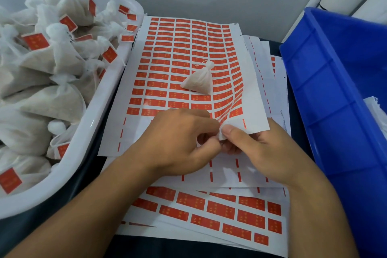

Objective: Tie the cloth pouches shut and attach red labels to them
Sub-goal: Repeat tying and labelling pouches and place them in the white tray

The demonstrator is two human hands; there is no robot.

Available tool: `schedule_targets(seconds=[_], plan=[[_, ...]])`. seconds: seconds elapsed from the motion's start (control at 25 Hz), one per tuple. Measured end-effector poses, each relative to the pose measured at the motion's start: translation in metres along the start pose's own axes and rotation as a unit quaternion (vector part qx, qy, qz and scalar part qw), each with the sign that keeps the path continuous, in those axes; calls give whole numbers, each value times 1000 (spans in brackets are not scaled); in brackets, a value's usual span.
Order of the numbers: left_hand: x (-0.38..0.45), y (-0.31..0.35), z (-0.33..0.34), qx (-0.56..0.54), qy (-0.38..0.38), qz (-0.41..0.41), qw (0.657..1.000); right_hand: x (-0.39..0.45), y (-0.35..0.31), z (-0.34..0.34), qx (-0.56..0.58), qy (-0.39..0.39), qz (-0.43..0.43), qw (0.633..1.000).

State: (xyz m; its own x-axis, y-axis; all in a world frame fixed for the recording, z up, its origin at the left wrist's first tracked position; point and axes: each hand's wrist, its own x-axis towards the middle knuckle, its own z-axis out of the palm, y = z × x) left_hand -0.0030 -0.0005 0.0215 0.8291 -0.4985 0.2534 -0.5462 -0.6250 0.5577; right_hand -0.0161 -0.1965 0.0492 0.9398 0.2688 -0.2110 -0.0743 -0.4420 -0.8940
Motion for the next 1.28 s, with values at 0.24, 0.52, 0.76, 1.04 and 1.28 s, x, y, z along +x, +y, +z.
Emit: schedule_targets(seconds=[0.24,0.52,0.76,1.04,1.28], plan=[[3,-10,9,-113,-10,-40,993,1,4,-1,-7,0,27,1000],[3,-11,10,-182,17,-43,982,3,4,0,34,32,25,999],[3,-10,9,-198,4,-63,978,1,2,-2,55,34,25,998],[2,-9,6,-207,15,-52,977,0,3,-3,61,33,28,997],[3,-9,7,-202,5,-53,978,1,6,-5,41,27,27,998]])
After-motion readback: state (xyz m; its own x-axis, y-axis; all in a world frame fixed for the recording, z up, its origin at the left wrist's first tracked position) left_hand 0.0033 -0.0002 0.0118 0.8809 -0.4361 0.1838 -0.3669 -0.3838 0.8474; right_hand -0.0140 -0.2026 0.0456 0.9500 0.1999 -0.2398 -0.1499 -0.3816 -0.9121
